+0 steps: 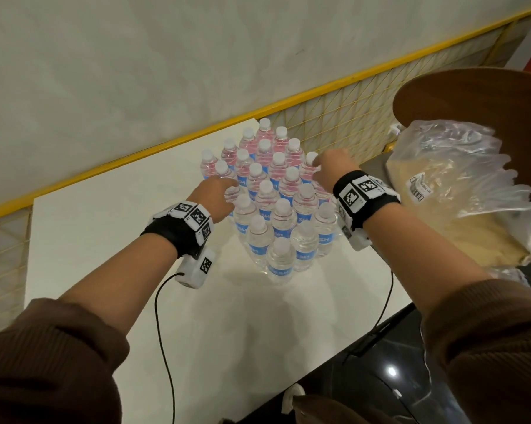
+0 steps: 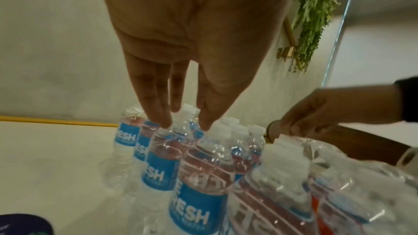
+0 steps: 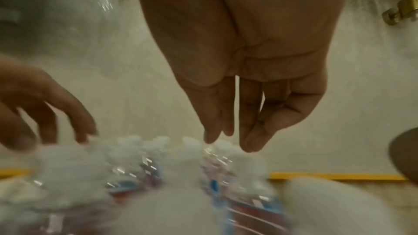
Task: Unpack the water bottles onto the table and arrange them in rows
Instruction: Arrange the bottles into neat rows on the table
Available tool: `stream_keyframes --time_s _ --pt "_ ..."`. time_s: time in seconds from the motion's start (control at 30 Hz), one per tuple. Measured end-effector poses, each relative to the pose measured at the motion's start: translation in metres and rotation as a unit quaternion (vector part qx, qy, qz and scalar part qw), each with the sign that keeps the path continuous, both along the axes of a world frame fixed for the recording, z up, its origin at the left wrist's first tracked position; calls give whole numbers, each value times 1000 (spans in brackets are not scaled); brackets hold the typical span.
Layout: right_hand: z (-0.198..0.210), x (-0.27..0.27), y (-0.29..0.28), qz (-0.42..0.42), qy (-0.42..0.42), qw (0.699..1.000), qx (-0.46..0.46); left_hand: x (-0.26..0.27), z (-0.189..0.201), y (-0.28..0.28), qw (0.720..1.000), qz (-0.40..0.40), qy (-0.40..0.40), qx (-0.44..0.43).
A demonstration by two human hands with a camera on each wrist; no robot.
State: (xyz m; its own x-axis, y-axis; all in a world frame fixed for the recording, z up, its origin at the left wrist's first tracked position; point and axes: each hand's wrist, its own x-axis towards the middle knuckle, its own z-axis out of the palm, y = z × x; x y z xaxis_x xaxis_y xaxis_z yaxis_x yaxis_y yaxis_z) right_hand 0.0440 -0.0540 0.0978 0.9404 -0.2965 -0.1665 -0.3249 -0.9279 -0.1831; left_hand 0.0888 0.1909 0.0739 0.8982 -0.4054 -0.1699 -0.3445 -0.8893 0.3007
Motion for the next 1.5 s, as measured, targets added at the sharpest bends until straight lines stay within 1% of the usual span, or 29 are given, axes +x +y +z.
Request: stream_keyframes --time_s 0.07,0.13,0.23,0.33,0.47,0.53,0.63,0.7,0.77,0.87,0.97,1.13,1.33,1.5 --pt "1 -6 22 38 -38 998 38 -2 -2 -3 1000 -15 19 1" --pt "4 -13 44 87 -40 994 57 -4 -3 -7 999 -22 33 -9" --pt "-1 -16 62 129 6 990 64 -3 -3 -12 999 -24 39 -6" --pt "-6 -20 66 152 30 987 42 0 -4 -12 999 -21 37 1" --pt "-7 -23 63 150 26 987 54 -1 1 -14 998 -40 36 31" --pt "-5 -25 60 139 25 988 66 -6 9 -19 996 -66 9 51" --pt "-1 -35 49 106 20 991 84 -29 23 -30 993 -111 -39 21" --pt "-2 -48 40 89 44 992 81 -54 24 -34 987 -155 -23 25" --pt "-4 -63 34 79 67 991 84 -75 16 -34 979 -194 12 53" --pt "-10 -79 34 74 68 991 93 -87 3 -33 970 -232 45 56" --pt "-22 -84 37 73 66 991 94 -92 0 -36 970 -233 60 39" --pt "-41 -83 41 88 37 993 66 -92 2 -38 972 -228 34 47" --pt "-41 -82 38 114 33 992 50 -94 8 -43 973 -225 18 52" --pt "-44 -84 39 113 24 992 44 -96 8 -44 974 -216 10 65"
